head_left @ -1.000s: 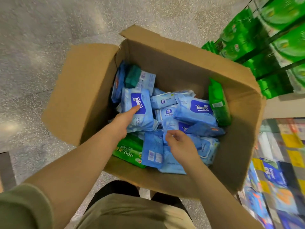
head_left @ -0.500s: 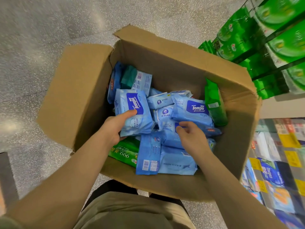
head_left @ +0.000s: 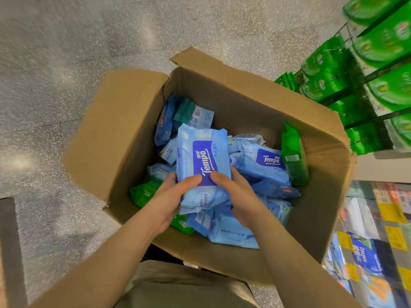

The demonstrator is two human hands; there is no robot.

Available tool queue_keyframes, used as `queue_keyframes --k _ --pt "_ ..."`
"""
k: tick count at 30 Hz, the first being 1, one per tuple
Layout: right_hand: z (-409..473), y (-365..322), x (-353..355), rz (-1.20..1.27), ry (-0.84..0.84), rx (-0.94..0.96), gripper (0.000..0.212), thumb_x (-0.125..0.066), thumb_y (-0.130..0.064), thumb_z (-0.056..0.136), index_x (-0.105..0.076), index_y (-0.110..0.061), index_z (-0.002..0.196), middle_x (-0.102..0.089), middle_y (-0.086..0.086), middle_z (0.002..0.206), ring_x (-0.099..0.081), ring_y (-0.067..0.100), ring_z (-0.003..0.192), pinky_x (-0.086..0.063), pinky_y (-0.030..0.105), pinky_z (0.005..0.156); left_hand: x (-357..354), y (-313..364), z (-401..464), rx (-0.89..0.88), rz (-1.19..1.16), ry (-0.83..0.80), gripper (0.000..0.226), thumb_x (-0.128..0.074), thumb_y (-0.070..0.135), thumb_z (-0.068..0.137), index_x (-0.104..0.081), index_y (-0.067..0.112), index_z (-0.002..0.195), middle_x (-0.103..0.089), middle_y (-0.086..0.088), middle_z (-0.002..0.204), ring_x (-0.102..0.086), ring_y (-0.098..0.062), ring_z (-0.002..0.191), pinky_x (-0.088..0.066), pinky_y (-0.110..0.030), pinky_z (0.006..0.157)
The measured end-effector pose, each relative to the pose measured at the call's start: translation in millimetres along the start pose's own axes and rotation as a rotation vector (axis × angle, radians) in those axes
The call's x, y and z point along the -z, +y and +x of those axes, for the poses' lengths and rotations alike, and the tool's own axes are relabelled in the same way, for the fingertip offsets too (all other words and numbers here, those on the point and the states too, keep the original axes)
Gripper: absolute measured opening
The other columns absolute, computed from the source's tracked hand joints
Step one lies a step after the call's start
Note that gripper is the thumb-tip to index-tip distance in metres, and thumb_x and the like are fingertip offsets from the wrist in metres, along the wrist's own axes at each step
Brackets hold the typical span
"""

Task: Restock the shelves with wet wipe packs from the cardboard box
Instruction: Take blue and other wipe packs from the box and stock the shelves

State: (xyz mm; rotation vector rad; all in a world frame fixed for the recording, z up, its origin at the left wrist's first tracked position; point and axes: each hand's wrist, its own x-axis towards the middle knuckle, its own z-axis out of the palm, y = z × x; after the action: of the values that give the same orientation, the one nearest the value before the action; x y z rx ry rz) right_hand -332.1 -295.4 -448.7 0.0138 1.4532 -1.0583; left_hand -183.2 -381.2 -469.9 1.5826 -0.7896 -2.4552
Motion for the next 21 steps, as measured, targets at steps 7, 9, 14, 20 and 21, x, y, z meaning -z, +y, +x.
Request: queue_keyframes --k 7,9,14,20,21 --pt "-19 -13 7 -0.148 -0.123 -0.072 0.03 -0.069 -0.036 0.095 -0.065 -0.034 0.125 -0.075 -0.007 0.119 -0.071 0.013 0.112 -0.054 0.039 0.101 -3 6 7 0.085 -0.358 -0.292 0.086 -0.094 0.06 0.051 -0.076 0.015 0.121 -0.07 -0.018 0.129 -0.072 -0.033 0.11 -0.061 -0.051 0.09" --pt "-21 -27 10 -0.37 -0.066 0.049 0.017 -0.057 -0.037 0.103 -0.07 -0.031 0.112 -0.077 -0.011 0.105 -0.07 -0.004 0.096 -0.051 0.019 0.094 2 3 15 0.072 -0.4 -0.274 0.086 -0.099 0.054 0.047 -0.077 0.013 0.12 -0.071 -0.018 0.125 -0.073 -0.033 0.106 -0.061 -0.051 0.089" --pt "27 -26 60 -1.202 0.38 0.429 0.053 -0.069 -0.041 0.095 -0.058 -0.01 0.136 -0.06 0.014 0.126 -0.051 0.025 0.121 -0.039 0.034 0.103 14 6 23 0.072 -0.416 -0.226 0.046 -0.065 0.055 0.084 -0.081 0.016 0.103 -0.078 -0.009 0.104 -0.077 -0.025 0.09 -0.064 -0.043 0.077" --pt "93 -12 102 -1.717 0.326 0.195 0.123 -0.077 -0.06 0.08 0.003 -0.015 0.163 -0.01 0.018 0.166 -0.004 0.039 0.155 -0.013 0.053 0.124 32 8 20 0.068 -0.339 -0.254 0.079 -0.102 0.051 0.039 -0.081 0.014 0.105 -0.077 -0.013 0.106 -0.077 -0.028 0.091 -0.064 -0.045 0.076" --pt "99 -13 108 -1.727 0.315 0.149 0.128 -0.08 -0.058 0.077 0.006 -0.017 0.162 -0.01 0.017 0.165 -0.006 0.039 0.154 -0.018 0.052 0.123 34 7 18 0.079 -0.343 -0.264 0.079 -0.102 0.051 0.04 -0.08 0.014 0.106 -0.077 -0.013 0.106 -0.077 -0.028 0.09 -0.064 -0.044 0.074"
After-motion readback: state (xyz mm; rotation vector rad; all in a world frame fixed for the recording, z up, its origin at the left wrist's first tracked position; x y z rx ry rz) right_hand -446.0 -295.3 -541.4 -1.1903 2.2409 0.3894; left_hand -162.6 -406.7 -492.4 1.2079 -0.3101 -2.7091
